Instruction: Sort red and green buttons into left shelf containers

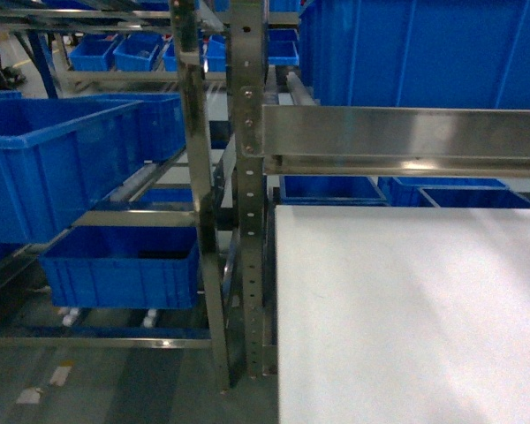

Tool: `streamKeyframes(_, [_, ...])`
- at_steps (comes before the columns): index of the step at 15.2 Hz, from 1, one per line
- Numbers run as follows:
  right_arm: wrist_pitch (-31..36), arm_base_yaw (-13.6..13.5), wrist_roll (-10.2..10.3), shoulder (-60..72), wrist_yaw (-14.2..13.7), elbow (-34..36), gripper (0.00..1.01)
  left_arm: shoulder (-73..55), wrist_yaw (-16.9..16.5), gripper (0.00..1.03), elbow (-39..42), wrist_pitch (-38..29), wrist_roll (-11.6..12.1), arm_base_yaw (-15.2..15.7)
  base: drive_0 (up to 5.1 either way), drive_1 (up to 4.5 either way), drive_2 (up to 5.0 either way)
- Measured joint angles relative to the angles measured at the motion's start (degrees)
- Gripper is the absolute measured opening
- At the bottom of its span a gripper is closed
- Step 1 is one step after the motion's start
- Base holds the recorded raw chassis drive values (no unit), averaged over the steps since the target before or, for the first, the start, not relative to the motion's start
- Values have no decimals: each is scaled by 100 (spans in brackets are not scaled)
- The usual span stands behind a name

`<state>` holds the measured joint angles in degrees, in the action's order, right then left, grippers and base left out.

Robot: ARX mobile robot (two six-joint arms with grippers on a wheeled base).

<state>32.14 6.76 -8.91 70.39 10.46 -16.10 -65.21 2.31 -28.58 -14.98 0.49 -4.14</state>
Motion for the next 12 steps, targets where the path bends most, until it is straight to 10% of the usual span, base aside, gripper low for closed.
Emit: streamKeyframes(12, [9,0,2,0,0,0,24,0,2,26,0,-2,0,0,-498,243,243])
